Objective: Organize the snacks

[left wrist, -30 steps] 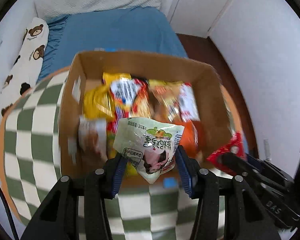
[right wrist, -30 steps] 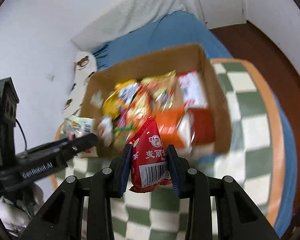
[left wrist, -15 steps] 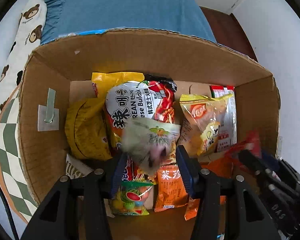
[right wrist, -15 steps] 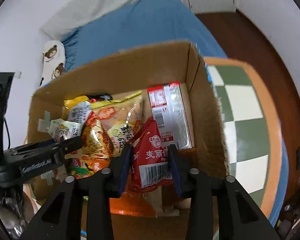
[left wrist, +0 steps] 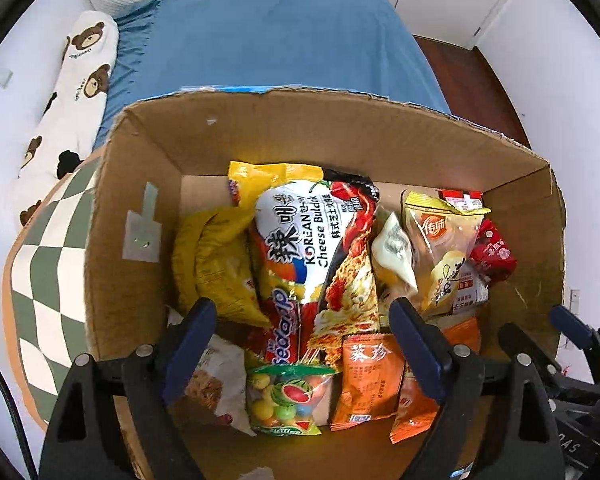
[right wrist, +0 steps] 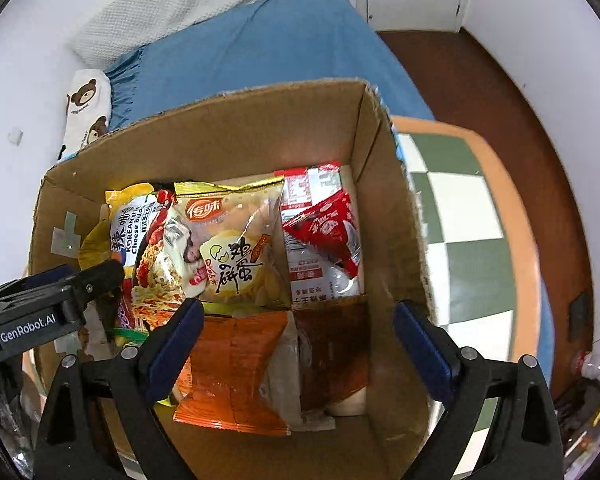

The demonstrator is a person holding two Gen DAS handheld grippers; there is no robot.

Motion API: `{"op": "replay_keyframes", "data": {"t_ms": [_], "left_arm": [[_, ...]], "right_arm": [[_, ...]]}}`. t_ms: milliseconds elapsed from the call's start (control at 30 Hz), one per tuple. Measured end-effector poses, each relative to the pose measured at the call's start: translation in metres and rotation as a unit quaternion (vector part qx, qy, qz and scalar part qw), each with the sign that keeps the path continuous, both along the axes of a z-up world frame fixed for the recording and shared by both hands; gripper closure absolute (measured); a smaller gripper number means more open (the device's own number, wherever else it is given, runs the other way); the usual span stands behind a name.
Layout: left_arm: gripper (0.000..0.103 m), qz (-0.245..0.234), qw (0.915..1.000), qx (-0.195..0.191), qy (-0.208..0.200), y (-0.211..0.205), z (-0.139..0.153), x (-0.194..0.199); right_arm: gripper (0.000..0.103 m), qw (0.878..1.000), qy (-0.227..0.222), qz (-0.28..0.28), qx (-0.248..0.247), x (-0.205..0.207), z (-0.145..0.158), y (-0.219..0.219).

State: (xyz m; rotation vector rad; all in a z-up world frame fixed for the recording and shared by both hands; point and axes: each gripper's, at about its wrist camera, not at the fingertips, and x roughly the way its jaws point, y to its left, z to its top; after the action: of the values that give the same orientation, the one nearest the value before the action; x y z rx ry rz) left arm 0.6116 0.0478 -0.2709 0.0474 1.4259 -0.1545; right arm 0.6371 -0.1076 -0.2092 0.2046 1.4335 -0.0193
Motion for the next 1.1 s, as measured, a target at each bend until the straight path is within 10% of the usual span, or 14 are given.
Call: {"op": "replay_keyframes", "data": {"t_ms": [1100], "left_arm": [[0.015, -0.010, 0.9791, -0.028, -0.201, 0.035, 0.173, -0.228]], "right_arm": [[0.001, 0.979, -0.199, 0.007, -0.037, -0.180, 0.175, 0.009]]}}
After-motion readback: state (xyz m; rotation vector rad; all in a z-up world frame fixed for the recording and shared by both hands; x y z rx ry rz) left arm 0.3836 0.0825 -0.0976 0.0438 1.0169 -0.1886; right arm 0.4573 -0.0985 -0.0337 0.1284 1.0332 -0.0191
